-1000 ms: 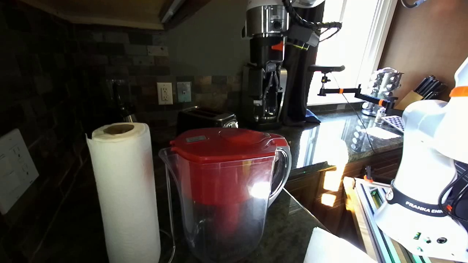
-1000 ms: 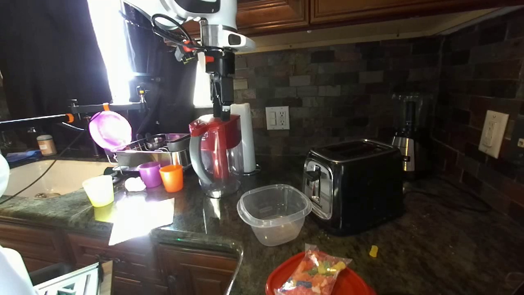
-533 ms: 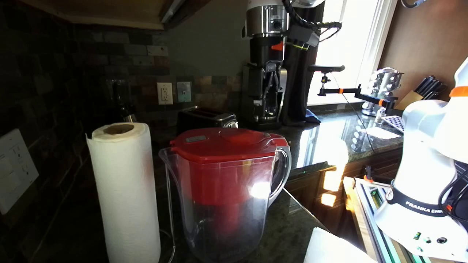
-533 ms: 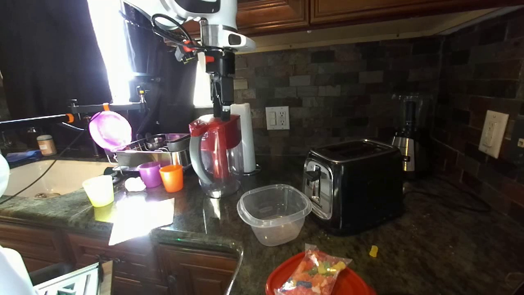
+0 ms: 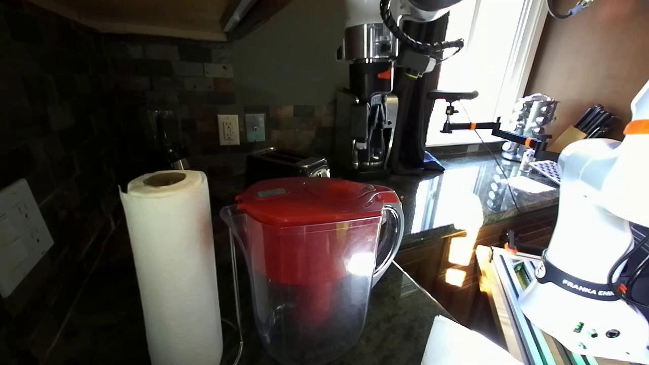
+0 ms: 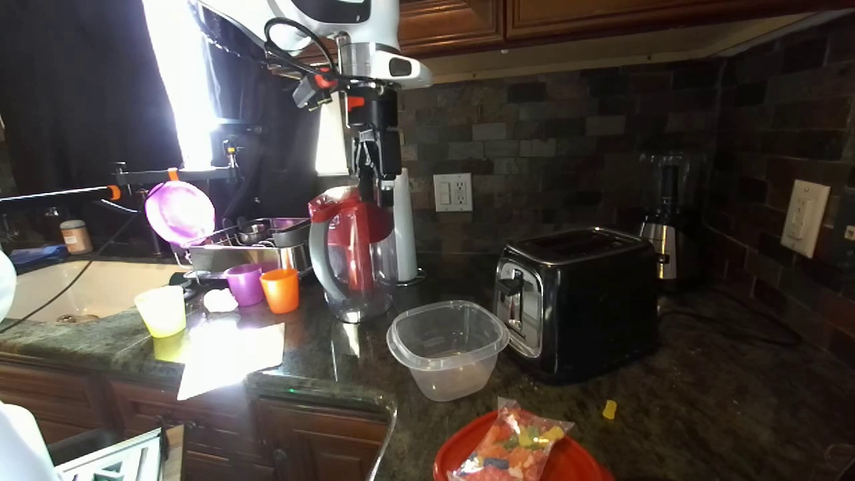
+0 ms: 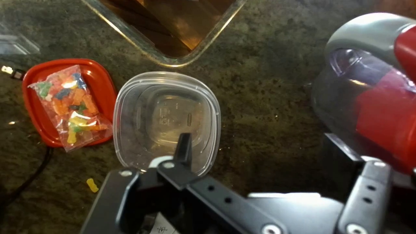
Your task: Pour a sweet from the bag into the container
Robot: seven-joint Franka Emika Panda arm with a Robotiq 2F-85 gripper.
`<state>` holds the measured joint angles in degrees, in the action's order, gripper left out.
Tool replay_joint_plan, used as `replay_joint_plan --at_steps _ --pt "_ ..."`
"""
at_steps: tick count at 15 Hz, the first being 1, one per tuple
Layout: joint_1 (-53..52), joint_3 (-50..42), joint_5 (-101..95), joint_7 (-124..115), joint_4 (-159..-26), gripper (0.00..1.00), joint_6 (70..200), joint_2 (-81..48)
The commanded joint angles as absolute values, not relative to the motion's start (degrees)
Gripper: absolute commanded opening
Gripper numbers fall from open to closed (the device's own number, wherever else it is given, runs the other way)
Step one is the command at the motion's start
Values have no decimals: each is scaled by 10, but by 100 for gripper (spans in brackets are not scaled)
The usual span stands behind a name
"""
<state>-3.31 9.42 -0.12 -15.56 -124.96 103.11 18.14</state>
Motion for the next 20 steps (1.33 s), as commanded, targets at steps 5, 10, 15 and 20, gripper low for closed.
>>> replay_joint_plan --at_steps 5,10,15,20 --pt "-38 29 -29 79 -1340 100 1087 228" --pt "-33 3 -24 131 -1335 100 1074 217" --pt "-31 -13 -23 155 -1350 100 1087 226" --pt "-29 -14 -36 169 -1350 100 1074 226"
